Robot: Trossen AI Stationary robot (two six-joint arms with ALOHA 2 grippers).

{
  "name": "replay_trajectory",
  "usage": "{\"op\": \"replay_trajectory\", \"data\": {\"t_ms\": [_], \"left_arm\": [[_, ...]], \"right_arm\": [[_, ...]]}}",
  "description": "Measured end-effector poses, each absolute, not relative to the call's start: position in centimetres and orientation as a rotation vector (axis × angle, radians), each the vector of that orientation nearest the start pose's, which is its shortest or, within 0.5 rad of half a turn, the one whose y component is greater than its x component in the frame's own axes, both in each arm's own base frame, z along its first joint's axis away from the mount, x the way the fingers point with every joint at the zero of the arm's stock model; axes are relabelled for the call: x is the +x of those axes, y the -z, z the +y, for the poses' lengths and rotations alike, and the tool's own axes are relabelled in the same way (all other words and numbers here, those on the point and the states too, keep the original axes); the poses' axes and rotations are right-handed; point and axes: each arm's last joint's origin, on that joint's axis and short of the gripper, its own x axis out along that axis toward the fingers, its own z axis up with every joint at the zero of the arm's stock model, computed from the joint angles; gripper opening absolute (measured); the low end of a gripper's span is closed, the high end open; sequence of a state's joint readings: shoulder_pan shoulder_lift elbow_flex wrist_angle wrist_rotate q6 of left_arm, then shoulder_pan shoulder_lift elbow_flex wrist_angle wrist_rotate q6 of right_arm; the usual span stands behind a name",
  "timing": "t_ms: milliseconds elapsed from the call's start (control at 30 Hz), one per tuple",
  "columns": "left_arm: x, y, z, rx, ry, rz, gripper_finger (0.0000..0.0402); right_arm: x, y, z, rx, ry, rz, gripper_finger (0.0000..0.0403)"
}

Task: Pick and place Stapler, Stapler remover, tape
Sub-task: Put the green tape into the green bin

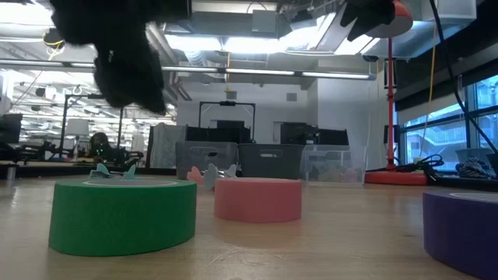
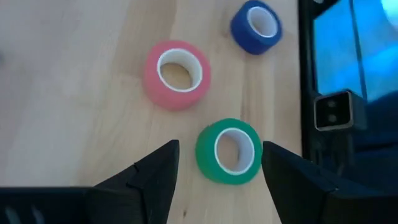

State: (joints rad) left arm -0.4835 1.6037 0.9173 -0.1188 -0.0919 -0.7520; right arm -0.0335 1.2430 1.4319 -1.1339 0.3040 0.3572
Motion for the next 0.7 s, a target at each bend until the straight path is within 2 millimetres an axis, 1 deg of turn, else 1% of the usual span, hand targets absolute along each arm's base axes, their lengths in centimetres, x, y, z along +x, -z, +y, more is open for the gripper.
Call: {"op": "replay_trajectory", "data": {"t_ms": [233, 333, 433, 567, 633, 700], "left_arm": [[30.4, -15.3, -15.9, -0.583, 0.083, 0.907, 0.0219], [30.7, -13.9, -16.3, -0.626, 0.094, 0.953, 0.0218], [31.0, -12.6, -16.8, -0.611, 0.088, 0.992, 0.0217], [31.5, -11.7, -17.1, -0.590, 0.057, 0.996, 0.0214], [31.7, -11.5, -17.2, -0.577, 0.035, 1.003, 0.0200], [31.9, -11.5, -17.2, -0.562, 0.022, 1.007, 0.0168]], "right_arm": [[21.9, -38.1, -1.7, 0.132, 0.466, 0.894, 0.0314], [21.9, -38.1, -1.7, 0.117, 0.459, 0.897, 0.0314], [21.9, -38.1, -1.7, 0.100, 0.451, 0.901, 0.0314], [21.9, -38.1, -1.7, 0.092, 0.447, 0.904, 0.0314], [21.9, -38.0, -1.7, 0.092, 0.447, 0.904, 0.0314], [21.9, -38.0, -1.7, 0.091, 0.447, 0.906, 0.0314]]}}
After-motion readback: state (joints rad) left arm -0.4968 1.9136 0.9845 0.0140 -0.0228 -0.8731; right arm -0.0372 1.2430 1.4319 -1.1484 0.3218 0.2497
